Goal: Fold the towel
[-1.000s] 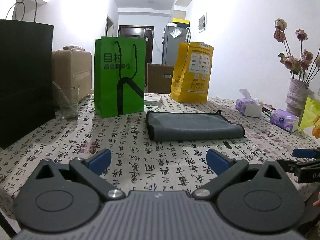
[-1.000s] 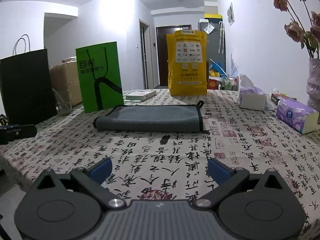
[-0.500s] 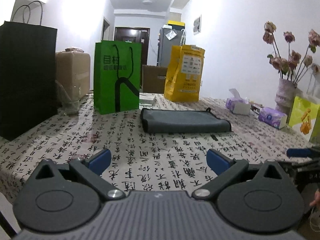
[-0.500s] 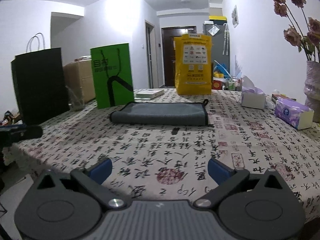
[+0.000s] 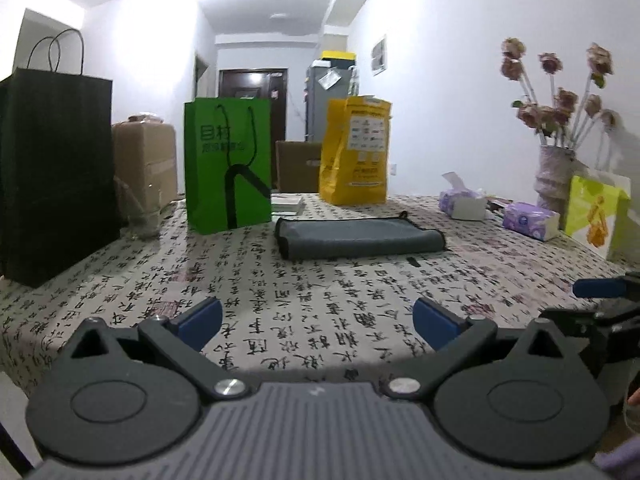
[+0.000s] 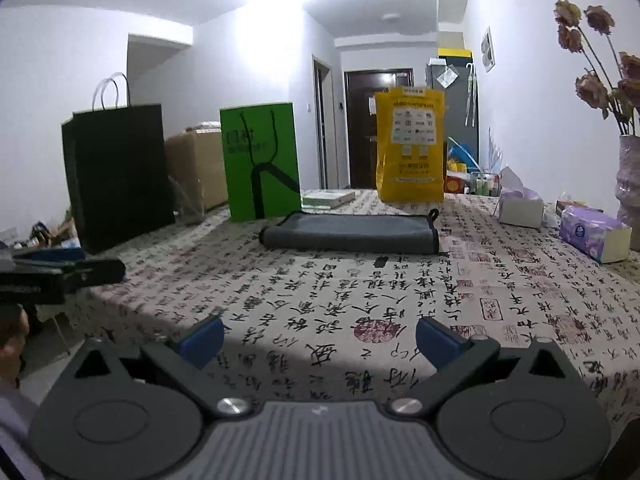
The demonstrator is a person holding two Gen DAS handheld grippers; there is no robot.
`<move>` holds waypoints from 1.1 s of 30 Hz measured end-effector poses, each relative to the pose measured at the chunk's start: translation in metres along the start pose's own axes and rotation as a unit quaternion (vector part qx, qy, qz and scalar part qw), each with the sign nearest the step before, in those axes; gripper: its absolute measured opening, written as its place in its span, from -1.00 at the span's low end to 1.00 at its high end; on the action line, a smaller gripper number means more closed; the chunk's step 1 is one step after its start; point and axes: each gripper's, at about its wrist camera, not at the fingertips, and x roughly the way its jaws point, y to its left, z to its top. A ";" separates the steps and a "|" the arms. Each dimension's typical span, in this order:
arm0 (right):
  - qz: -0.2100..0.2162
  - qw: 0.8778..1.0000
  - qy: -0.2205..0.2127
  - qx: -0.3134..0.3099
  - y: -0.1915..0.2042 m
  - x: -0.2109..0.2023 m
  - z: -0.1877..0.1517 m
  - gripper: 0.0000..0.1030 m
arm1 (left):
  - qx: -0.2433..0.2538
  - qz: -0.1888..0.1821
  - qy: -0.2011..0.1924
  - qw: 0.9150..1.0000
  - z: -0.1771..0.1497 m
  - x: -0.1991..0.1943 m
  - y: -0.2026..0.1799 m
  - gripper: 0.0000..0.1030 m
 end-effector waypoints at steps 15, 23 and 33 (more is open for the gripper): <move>-0.011 0.999 -0.012 0.039 -0.003 -0.042 -0.020 1.00 | -0.027 0.036 -0.030 0.999 -0.021 -0.033 0.008 1.00; -0.035 0.999 -0.021 0.010 0.016 -0.061 -0.018 1.00 | -0.027 0.036 -0.028 0.999 -0.027 -0.047 0.010 1.00; -0.028 0.999 -0.014 0.023 0.012 -0.057 -0.020 1.00 | -0.020 0.024 -0.023 0.999 -0.028 -0.045 0.007 1.00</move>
